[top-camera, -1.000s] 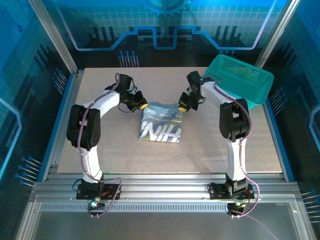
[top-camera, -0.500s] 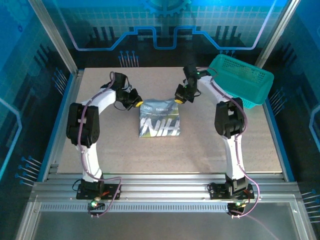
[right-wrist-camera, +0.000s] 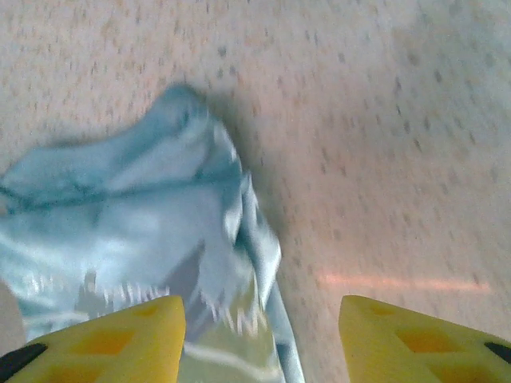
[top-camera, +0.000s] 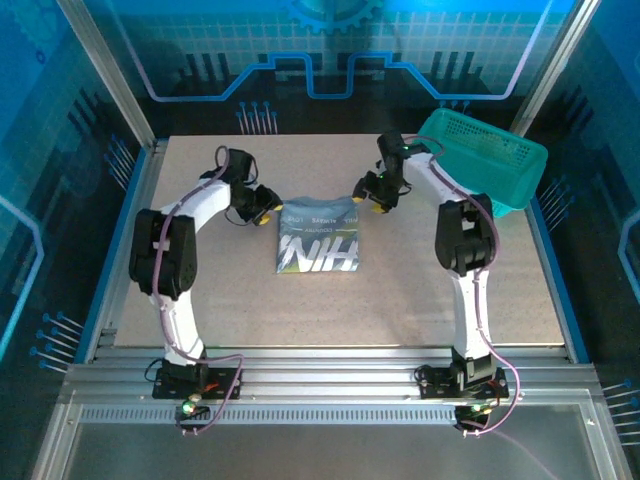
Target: Fold and stack the t-shirts
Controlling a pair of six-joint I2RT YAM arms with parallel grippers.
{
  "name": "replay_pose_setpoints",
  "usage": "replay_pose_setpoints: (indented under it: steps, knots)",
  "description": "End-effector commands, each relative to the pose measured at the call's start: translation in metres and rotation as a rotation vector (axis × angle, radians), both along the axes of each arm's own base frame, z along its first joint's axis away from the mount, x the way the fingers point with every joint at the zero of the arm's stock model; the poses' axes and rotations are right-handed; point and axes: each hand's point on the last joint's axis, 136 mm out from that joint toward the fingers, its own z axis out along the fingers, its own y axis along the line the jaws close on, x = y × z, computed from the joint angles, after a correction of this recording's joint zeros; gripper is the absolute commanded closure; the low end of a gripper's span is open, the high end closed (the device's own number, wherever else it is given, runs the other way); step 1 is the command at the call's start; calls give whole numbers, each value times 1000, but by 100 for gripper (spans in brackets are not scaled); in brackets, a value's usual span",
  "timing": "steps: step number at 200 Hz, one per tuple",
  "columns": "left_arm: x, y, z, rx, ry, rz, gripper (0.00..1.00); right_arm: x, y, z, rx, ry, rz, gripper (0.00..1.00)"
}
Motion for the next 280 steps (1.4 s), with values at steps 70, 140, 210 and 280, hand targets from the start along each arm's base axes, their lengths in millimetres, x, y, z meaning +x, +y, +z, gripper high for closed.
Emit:
replay_pose_setpoints:
  steps: [70,140,210,280]
  knots:
    - [-54,-30,-66,-28,275,142,72,-49,81,-34,106,80,64,72]
    - [-15,-1,-67,-62,162,168,70,-35,100,-42,140,44,157,71]
    - [-98,-52,-1,-101,167,314,47,-15,44,53,189,-154,35,56]
    - [-101,-132,-44,-368,127,579,40,-55,5,77,270,-164,-19,52]
